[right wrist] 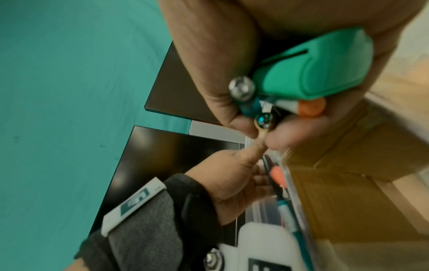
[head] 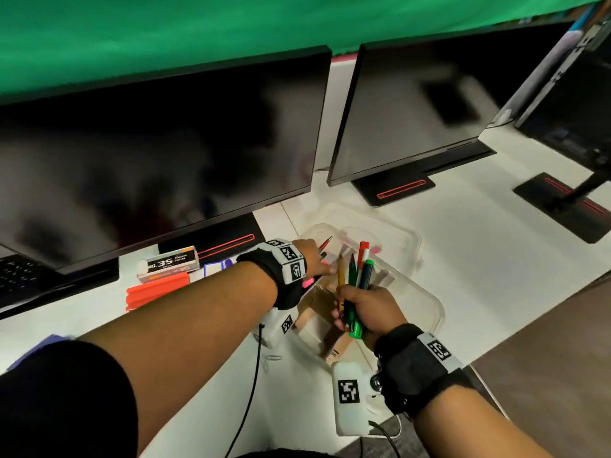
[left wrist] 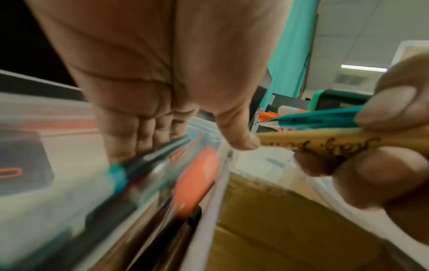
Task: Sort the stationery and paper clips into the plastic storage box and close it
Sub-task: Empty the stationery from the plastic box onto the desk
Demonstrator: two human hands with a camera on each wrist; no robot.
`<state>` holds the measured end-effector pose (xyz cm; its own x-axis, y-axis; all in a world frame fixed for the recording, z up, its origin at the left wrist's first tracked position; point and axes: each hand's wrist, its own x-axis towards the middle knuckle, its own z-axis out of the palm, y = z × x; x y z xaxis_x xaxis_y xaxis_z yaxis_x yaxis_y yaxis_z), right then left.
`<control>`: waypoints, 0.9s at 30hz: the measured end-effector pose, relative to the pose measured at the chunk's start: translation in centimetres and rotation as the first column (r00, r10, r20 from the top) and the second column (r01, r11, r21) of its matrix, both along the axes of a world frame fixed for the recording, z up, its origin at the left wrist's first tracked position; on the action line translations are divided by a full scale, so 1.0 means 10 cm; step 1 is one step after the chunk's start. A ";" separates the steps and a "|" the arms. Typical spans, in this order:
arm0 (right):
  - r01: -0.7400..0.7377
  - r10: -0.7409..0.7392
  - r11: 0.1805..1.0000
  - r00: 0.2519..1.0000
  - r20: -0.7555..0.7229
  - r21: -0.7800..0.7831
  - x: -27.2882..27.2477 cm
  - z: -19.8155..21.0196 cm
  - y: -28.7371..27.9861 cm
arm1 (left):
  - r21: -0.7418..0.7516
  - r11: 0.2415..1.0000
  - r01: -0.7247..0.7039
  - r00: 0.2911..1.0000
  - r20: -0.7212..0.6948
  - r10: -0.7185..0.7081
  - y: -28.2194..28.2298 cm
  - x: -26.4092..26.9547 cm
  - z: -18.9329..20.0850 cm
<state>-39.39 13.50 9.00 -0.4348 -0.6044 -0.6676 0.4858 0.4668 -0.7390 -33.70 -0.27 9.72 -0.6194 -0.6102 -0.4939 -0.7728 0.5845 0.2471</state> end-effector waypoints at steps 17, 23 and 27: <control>-0.122 0.172 0.980 0.912 -0.372 0.154 0.41 -0.04 -0.73 | 0.031 0.962 -0.271 0.950 -0.150 0.273 -0.09 1.02 0.00; -0.206 0.311 0.946 0.794 -0.523 0.249 0.48 -0.01 -0.77 | 0.230 0.898 -0.375 0.890 -0.184 0.418 0.01 1.22 -0.10; -0.247 0.365 0.927 0.759 -0.538 0.281 0.50 -0.02 -0.78 | 0.275 0.882 -0.382 0.872 -0.209 0.442 0.04 1.28 -0.15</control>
<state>-34.43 5.69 8.80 -0.5828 -0.6657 -0.4660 -0.1911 0.6697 -0.7176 -20.86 0.09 8.21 -0.4585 -0.7333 -0.5021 -0.8216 0.1343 0.5541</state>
